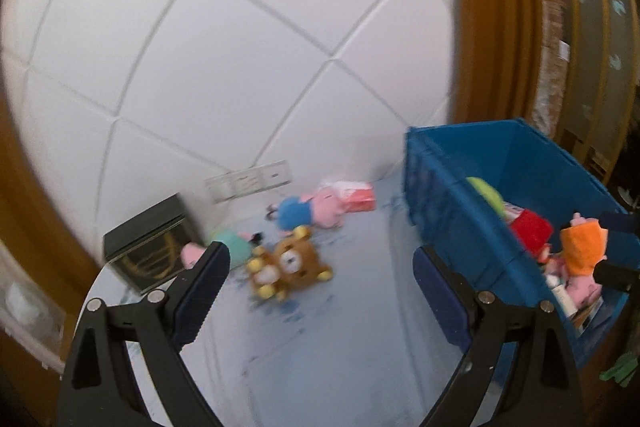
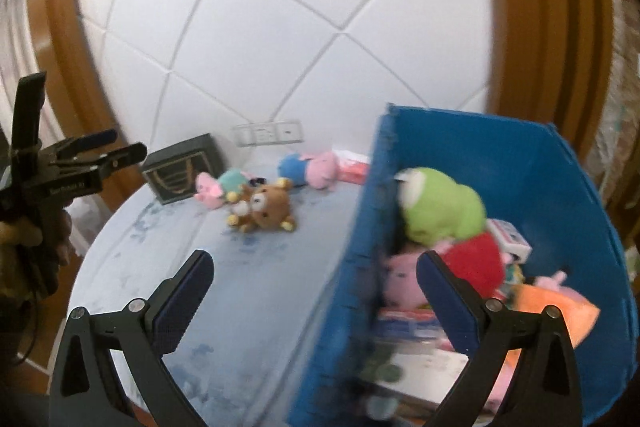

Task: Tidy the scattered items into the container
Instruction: 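Move both tools back toward the bear and pigs on the table, then grasp the teal-shirted pink pig with left tool while right tool grasps brown bear, then lift the pig with left tool while right tool lifts the bear toward crate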

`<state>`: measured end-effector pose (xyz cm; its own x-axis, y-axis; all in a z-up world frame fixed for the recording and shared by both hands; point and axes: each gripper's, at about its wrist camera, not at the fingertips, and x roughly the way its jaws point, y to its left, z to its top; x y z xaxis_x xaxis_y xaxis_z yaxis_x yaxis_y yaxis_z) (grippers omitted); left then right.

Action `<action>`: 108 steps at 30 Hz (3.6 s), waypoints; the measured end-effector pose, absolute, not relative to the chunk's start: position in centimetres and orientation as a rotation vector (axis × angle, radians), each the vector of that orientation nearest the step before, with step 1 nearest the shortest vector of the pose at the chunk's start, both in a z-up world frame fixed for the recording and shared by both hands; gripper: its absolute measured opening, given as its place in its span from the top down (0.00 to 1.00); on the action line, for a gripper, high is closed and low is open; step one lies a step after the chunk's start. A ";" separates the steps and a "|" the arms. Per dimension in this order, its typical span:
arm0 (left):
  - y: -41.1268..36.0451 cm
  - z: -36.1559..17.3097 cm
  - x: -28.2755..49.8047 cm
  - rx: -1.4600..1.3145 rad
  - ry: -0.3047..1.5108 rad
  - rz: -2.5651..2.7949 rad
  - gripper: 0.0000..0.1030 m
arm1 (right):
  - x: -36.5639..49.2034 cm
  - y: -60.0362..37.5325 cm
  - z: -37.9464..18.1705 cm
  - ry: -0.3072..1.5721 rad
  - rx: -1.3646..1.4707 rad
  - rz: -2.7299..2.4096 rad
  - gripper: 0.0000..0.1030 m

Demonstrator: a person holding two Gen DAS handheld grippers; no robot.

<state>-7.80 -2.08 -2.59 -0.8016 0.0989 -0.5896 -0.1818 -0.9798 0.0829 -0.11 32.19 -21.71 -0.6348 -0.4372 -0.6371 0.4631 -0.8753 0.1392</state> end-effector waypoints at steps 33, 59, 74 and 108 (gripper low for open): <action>-22.8 -22.4 -21.3 -1.068 0.475 2.780 0.09 | -11.0 8.6 -36.2 0.133 1.169 -2.402 0.00; -20.1 -43.1 -45.6 -1.167 1.016 2.568 0.06 | -31.4 0.5 -57.1 0.043 1.278 -2.377 0.00; -20.5 -42.7 -45.0 -1.236 0.849 2.738 0.32 | -32.6 -1.0 -57.2 0.052 1.234 -2.379 0.21; -23.7 -31.1 -12.1 -1.526 0.240 2.812 0.38 | -6.4 10.3 -45.0 0.198 1.360 -2.273 0.28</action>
